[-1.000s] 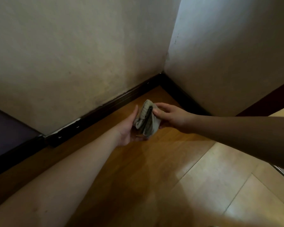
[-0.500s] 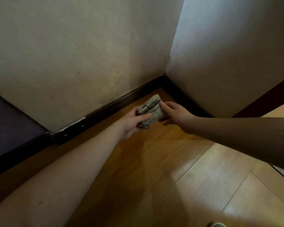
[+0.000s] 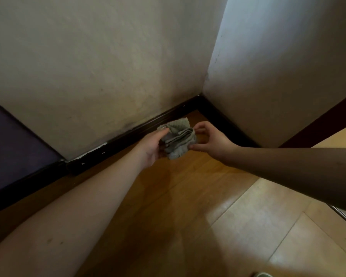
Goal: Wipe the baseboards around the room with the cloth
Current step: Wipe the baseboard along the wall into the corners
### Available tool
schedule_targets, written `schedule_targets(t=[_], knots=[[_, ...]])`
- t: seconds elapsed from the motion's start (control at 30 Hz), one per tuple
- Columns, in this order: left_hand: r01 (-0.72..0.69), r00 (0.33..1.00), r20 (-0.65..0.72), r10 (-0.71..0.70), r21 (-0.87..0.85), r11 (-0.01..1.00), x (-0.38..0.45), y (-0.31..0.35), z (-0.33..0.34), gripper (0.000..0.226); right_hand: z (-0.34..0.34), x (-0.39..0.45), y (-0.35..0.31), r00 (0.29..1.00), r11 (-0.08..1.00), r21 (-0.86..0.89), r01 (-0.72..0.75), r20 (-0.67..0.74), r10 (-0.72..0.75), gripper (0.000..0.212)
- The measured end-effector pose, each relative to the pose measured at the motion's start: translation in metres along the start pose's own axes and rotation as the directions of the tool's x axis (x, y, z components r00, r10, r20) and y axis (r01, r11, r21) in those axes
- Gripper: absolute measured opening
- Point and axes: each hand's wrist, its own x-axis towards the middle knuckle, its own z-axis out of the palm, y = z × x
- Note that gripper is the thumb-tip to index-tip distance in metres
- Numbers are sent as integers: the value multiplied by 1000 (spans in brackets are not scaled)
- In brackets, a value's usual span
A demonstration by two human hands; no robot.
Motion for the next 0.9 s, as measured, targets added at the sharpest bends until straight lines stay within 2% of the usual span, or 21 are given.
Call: schedule_targets(t=[0.1,0.2,0.33,0.4,0.5,0.6,0.73,0.9], knots=[[-16,998,-64,17,10,1000,1,3,-4,22,0,-5,0,997,999,-22,48,54,-47,50],[-8,997,-75,9,17,1000,1,3,-4,24,0,-8,-1,987,982,-136,133,110,-119,46],[13,997,-74,-14,-9,1000,2,2,-2,22,-1,-5,1,986,941,-299,160,90,-140,40],[13,998,-62,-14,-13,1000,2,2,-2,19,-3,-6,2,979,914,-350,205,58,-197,33],[18,998,-68,-18,-10,1000,4,0,-3,14,-10,-9,0,922,795,-488,361,55,-384,29],[59,994,-93,-62,-26,998,5,0,-3,16,-13,-11,-4,838,642,-574,508,159,-521,30],[120,990,-77,-122,-31,992,4,0,-2,24,-9,-15,-10,779,562,-554,614,310,-545,35],[144,985,87,-150,75,987,0,3,-4,46,-3,-16,-14,705,471,-537,700,411,-579,36]])
